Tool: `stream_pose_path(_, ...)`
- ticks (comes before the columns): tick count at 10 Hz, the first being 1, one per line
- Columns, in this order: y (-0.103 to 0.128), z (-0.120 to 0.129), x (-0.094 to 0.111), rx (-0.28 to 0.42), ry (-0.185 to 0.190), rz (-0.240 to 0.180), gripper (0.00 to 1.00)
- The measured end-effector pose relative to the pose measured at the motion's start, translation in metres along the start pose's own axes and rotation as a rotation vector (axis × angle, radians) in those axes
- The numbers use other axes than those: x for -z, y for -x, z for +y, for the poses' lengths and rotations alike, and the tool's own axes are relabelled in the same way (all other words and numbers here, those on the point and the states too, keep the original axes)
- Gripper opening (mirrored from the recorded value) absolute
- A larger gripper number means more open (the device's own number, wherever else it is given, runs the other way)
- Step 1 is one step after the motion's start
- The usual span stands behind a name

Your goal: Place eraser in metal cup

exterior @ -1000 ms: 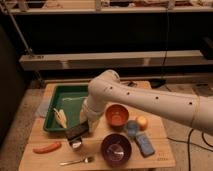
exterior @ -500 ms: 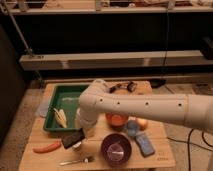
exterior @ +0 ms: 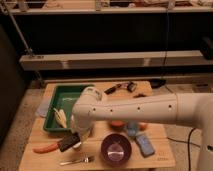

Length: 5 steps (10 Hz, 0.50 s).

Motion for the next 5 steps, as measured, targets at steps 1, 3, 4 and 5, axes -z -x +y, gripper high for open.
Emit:
stream_pose_path(1,0.0003,0.0020,-0.0053,-0.006,0.006,0.000,0.00)
stream_pose_path(3,-0.0006,0.0033,-0.0108,-0.024,0.010,-0.004,0.00)
stream_pose_path(4,-0.0036,0.0037,-0.0116,-0.040,0.009,-0.005,0.03)
stream_pose_path(5,-0.0049,0.0038,-0.0120,-0.050,0.009,-0.008,0.12)
